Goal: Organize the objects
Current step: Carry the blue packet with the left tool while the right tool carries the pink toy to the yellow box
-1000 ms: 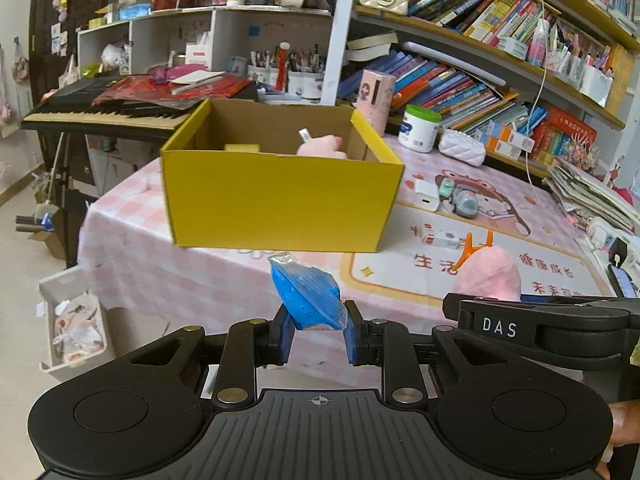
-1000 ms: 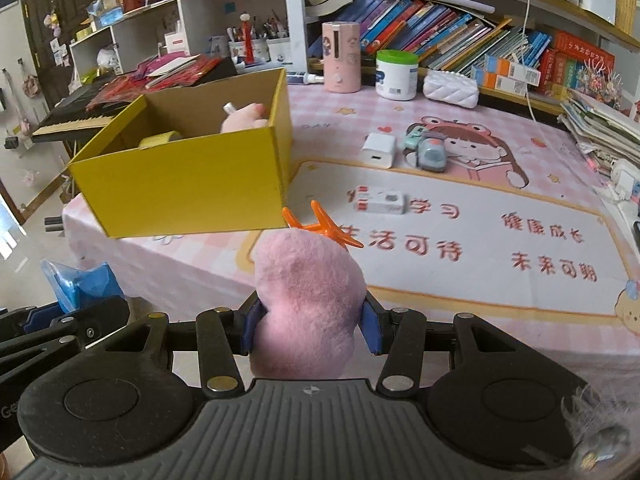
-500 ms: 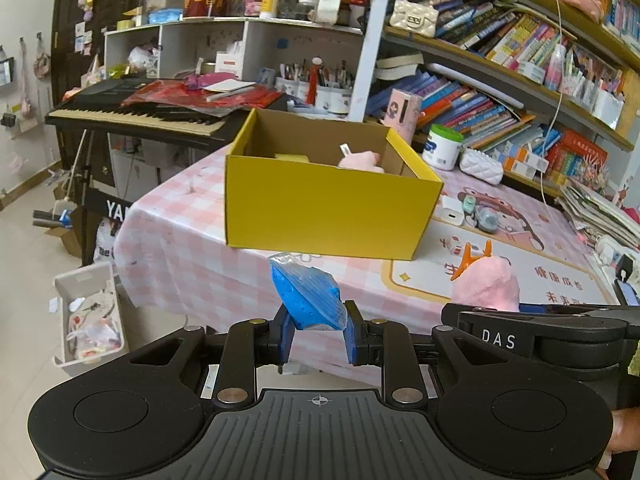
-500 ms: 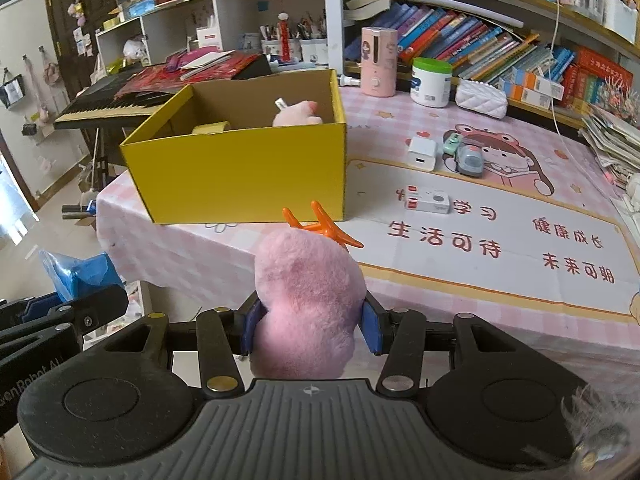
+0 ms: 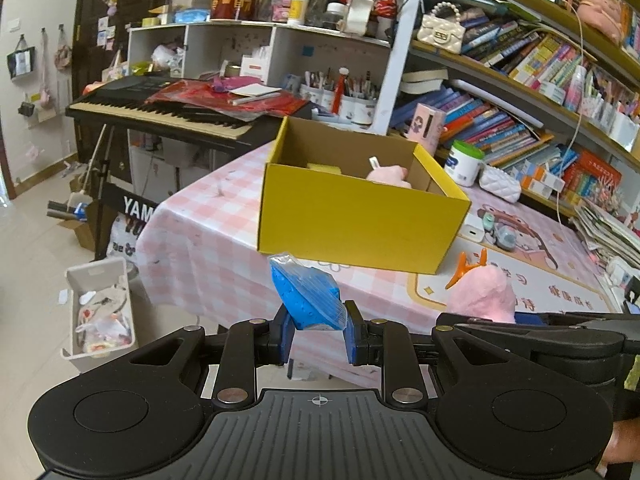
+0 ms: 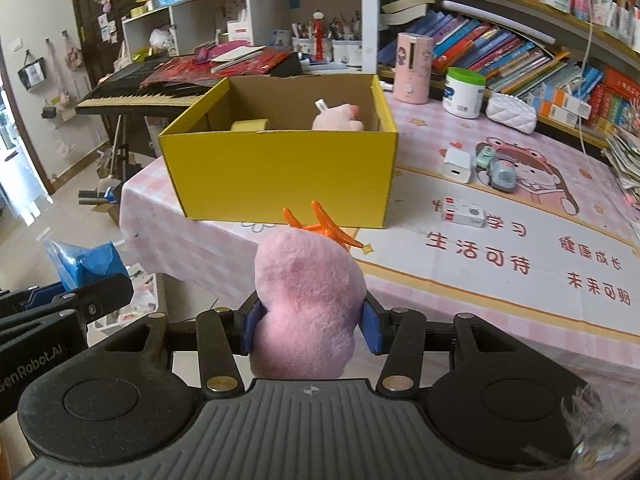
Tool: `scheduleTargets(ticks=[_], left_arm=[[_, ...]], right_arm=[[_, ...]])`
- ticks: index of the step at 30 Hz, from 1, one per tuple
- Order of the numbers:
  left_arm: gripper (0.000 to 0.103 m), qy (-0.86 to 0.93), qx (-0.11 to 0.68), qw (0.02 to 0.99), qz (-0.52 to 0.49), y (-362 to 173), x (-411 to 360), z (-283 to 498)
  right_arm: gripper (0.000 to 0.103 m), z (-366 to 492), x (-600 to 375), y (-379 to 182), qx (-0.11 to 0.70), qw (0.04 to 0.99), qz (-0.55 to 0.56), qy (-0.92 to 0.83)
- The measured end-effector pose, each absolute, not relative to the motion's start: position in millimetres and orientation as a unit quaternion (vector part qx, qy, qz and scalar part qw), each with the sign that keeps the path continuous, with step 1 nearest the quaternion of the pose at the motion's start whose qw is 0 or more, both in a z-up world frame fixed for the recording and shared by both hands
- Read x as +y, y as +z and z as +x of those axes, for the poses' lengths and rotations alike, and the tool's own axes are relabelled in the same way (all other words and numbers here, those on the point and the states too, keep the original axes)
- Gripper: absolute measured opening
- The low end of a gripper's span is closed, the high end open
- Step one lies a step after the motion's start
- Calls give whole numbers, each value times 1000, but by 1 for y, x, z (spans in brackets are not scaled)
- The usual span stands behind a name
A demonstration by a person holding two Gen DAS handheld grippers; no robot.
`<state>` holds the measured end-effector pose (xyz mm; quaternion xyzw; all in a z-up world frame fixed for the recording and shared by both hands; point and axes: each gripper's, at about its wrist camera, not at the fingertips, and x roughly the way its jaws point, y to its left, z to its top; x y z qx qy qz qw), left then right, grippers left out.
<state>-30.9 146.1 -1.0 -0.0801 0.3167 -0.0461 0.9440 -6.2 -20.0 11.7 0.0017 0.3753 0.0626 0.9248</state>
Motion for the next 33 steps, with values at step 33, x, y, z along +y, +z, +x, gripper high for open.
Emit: scheduleTargets(ticks=[33], left_arm=[[23, -33, 219, 974, -49, 52, 114, 104]], right_arm=[[47, 148, -49, 91, 249, 965, 21, 75]])
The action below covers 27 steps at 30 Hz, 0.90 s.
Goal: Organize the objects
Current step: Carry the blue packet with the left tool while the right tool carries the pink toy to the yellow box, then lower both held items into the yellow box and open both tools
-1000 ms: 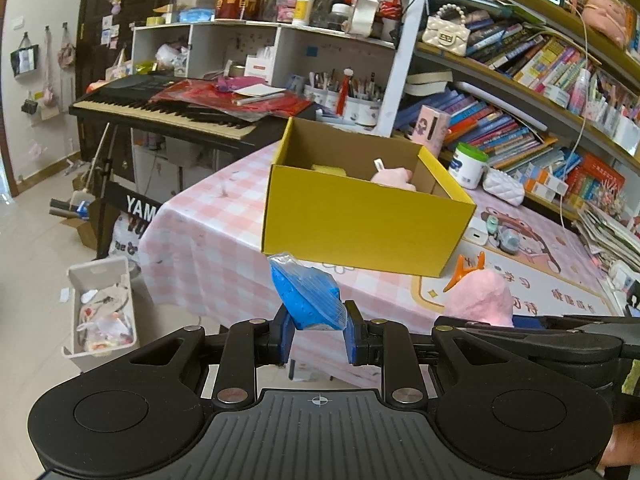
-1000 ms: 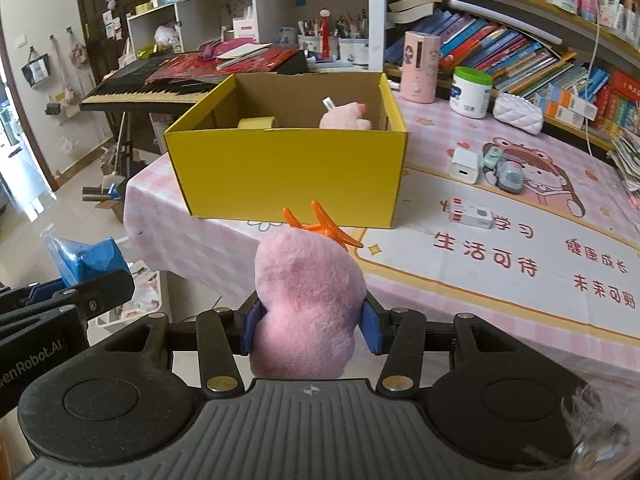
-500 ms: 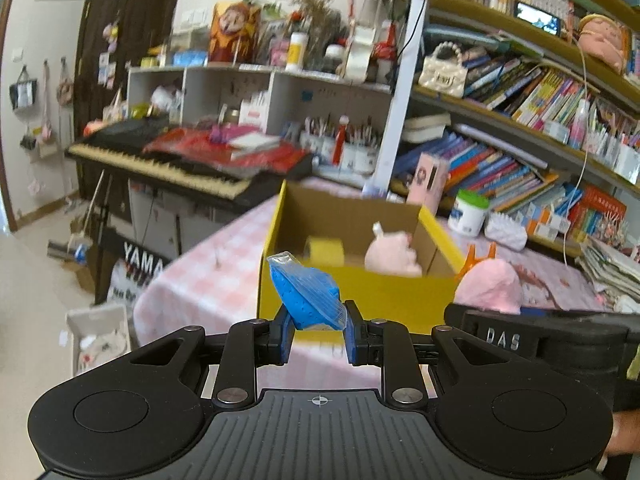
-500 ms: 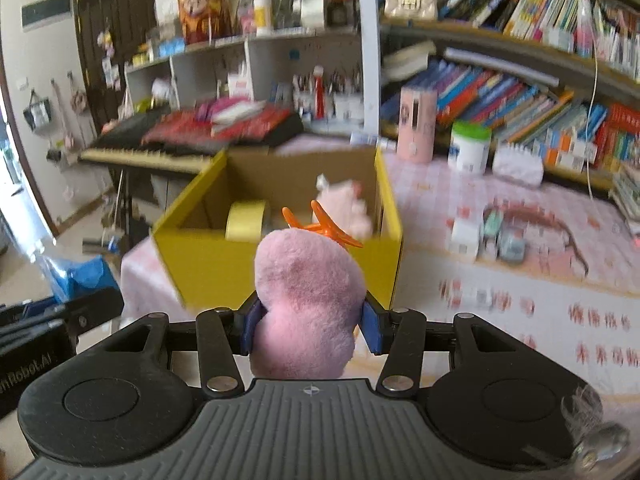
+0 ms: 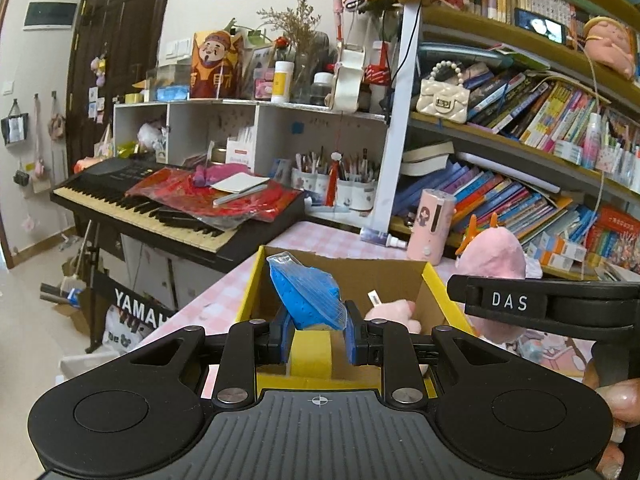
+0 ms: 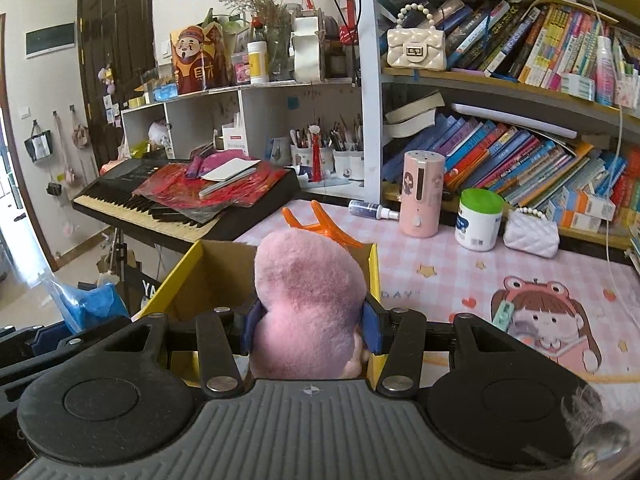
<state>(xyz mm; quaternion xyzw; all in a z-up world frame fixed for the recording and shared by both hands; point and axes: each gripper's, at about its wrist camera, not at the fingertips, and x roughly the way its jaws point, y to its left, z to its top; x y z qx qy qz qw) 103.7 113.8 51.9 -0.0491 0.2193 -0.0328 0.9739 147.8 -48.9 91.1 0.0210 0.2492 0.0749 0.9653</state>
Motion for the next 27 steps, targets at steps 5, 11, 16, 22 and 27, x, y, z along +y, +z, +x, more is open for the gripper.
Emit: scheduleTargets(ticks=[5, 11, 16, 22, 27], left_arm=[[23, -26, 224, 974, -35, 47, 100, 128], [23, -18, 239, 971, -17, 39, 86, 156], [23, -12, 260, 966, -2, 29, 76, 175], [23, -9, 282, 959, 14, 17, 66, 190], [23, 1, 310, 950, 24, 7, 63, 202]], right_arm=[[47, 179, -58, 88, 253, 964, 19, 79], [47, 208, -65, 81, 260, 961, 16, 89], [47, 227, -67, 73, 272, 957, 10, 100], [47, 246, -66, 63, 290, 950, 2, 116], [47, 263, -60, 53, 314, 940, -9, 137]])
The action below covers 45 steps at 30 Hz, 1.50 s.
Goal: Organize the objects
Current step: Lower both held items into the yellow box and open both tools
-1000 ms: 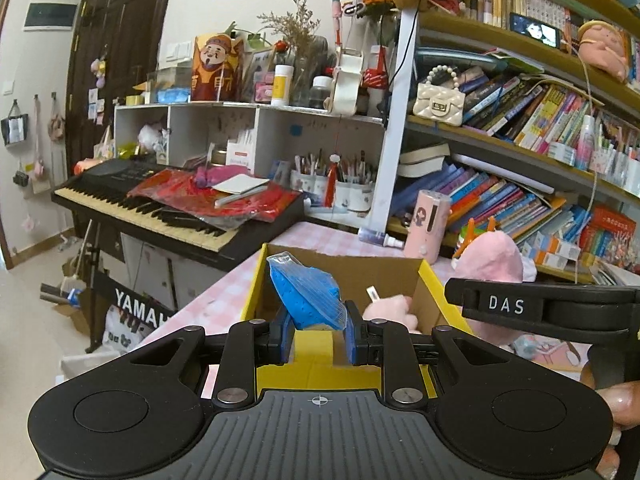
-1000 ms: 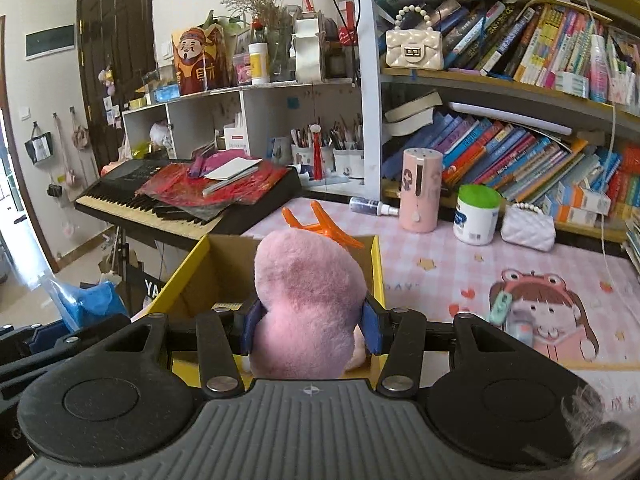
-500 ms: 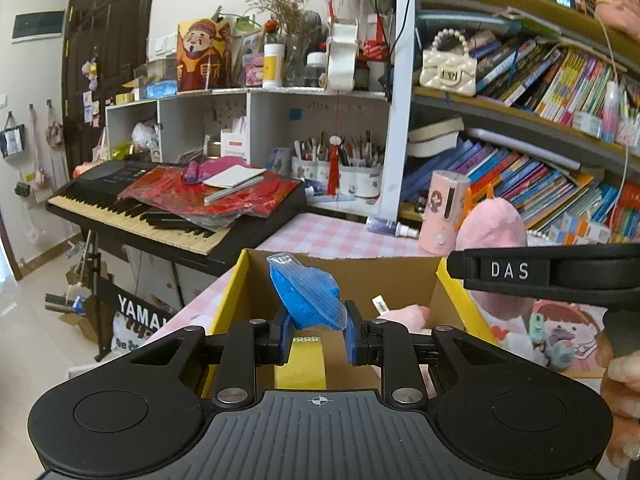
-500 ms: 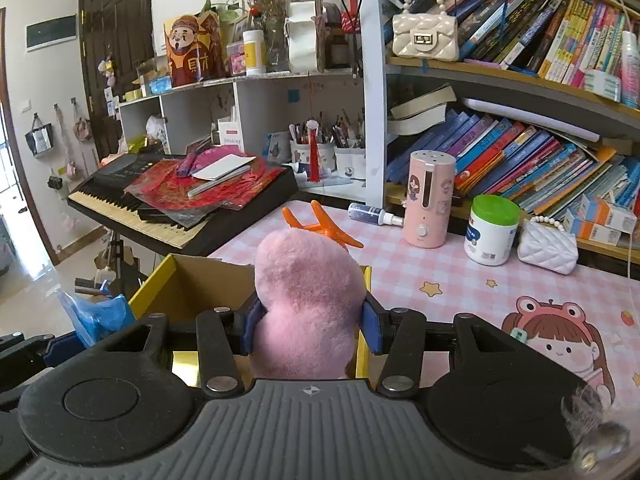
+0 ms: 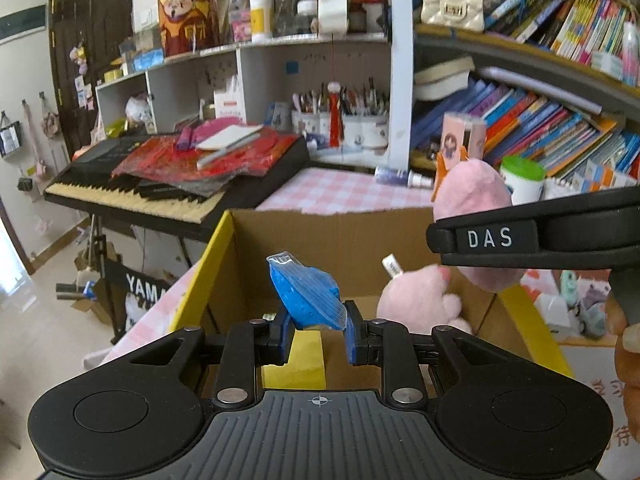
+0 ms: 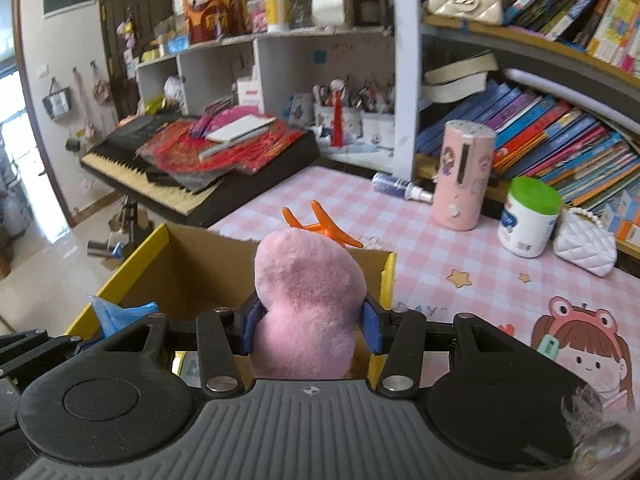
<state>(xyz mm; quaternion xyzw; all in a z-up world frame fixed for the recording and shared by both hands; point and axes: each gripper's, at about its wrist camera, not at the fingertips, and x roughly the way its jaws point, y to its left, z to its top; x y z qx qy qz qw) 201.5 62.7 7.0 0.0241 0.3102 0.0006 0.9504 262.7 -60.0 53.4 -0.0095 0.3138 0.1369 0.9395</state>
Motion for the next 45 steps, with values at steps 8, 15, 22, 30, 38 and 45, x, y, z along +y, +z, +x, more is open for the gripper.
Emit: scheduleTargets(ticks=[8, 15, 22, 30, 38, 45], left_arm=[[24, 8, 345, 938, 28, -7, 60, 213], [25, 13, 356, 934, 26, -13, 59, 219], [38, 19, 355, 935, 21, -13, 59, 221], [73, 21, 317, 948, 20, -1, 58, 211], [84, 31, 305, 952, 16, 4, 62, 207], [85, 39, 304, 952, 5, 3, 68, 203]], right_arm=[[47, 285, -50, 38, 347, 924, -25, 159], [47, 296, -45, 30, 363, 915, -34, 172], [47, 305, -43, 25, 375, 909, -46, 179], [47, 314, -40, 21, 392, 900, -48, 185], [47, 321, -29, 14, 411, 888, -61, 199], [56, 320, -28, 15, 407, 889, -58, 203]])
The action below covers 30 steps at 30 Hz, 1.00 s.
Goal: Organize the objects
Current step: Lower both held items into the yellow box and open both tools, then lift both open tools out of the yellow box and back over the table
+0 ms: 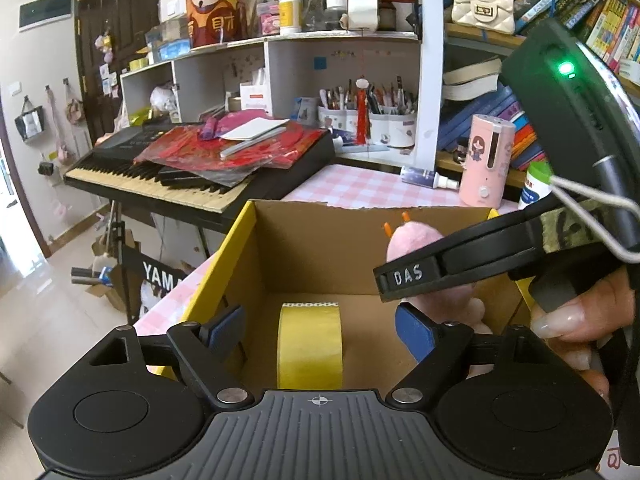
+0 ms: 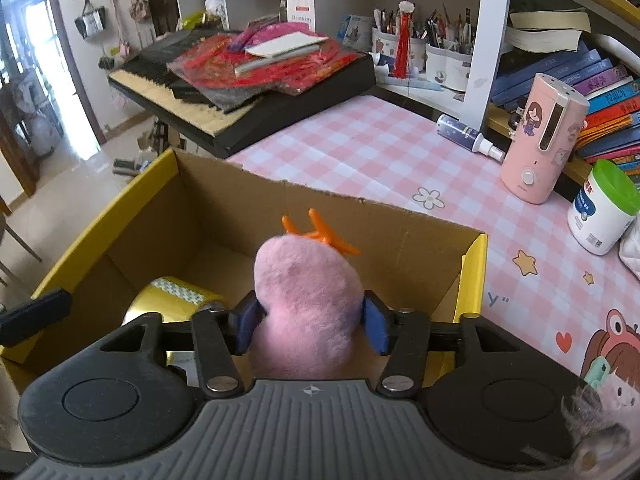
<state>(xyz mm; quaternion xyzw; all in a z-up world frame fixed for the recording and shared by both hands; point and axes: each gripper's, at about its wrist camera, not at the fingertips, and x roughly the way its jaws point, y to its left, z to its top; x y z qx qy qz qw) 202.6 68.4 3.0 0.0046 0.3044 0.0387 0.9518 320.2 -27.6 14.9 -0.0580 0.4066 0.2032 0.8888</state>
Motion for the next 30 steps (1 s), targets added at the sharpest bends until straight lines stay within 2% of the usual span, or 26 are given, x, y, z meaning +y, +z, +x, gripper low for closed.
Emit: scheduleTargets(ticks=[7, 10, 22, 30], left_arm=[[89, 44, 283, 958, -13, 15, 75, 187], [91, 52, 270, 961, -28, 21, 80, 175], [93, 79, 246, 965, -53, 28, 99, 124], [93, 100, 269, 957, -51, 17, 113, 90]], right_arm=[[71, 292, -45, 41, 350, 917, -33, 189], [80, 274, -51, 52, 325, 928, -25, 178], [91, 189, -69, 73, 245, 966, -29, 84], [93, 140, -81, 54, 264, 964, -13, 23]])
